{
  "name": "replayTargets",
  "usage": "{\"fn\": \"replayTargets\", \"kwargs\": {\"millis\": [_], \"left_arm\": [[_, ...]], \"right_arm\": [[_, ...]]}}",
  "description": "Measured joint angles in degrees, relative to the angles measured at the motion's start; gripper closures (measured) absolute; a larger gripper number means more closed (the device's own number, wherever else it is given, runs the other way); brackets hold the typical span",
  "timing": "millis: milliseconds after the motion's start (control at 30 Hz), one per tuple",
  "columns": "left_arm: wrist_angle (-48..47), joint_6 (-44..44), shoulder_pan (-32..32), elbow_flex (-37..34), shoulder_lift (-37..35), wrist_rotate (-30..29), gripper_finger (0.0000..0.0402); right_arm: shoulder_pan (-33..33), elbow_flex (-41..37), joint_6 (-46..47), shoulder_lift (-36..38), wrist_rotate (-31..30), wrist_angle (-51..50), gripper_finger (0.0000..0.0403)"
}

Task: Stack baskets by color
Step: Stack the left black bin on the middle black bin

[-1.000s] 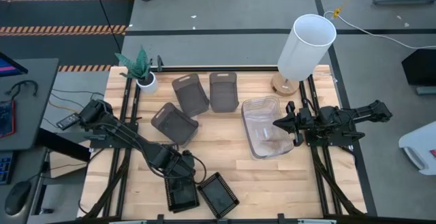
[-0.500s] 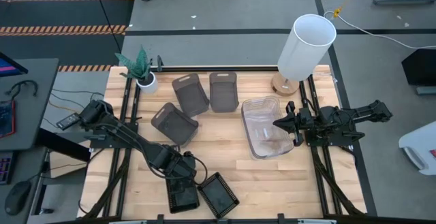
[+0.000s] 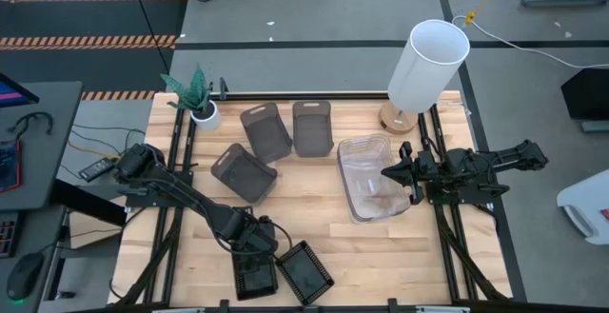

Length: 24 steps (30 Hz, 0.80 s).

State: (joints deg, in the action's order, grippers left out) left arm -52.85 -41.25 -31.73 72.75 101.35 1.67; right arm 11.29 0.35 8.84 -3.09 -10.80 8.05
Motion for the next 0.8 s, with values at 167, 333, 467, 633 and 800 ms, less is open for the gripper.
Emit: {"fn": "replayTargets", "kwargs": {"millis": [167, 333, 467, 633, 800], "left_arm": [[1.6, 0.1, 0.0, 0.0, 0.0, 0.0, 0.0377], [1.8, 0.1, 0.0, 0.0, 0.0, 0.0, 0.0386], [1.8, 0.1, 0.0, 0.0, 0.0, 0.0, 0.0379], [1.4, 0.1, 0.0, 0.0, 0.0, 0.0, 0.0339], [0.3, 0.1, 0.0, 0.0, 0.0, 0.0, 0.0288]], "right_arm": [[0.0, 0.0, 0.0, 0.0, 0.0, 0.0, 0.038], [0.0, 0.0, 0.0, 0.0, 0.0, 0.0, 0.038], [0.0, 0.0, 0.0, 0.0, 0.0, 0.0, 0.038], [0.0, 0.0, 0.0, 0.0, 0.0, 0.0, 0.038], [0.0, 0.0, 0.0, 0.0, 0.0, 0.0, 0.038]]}}
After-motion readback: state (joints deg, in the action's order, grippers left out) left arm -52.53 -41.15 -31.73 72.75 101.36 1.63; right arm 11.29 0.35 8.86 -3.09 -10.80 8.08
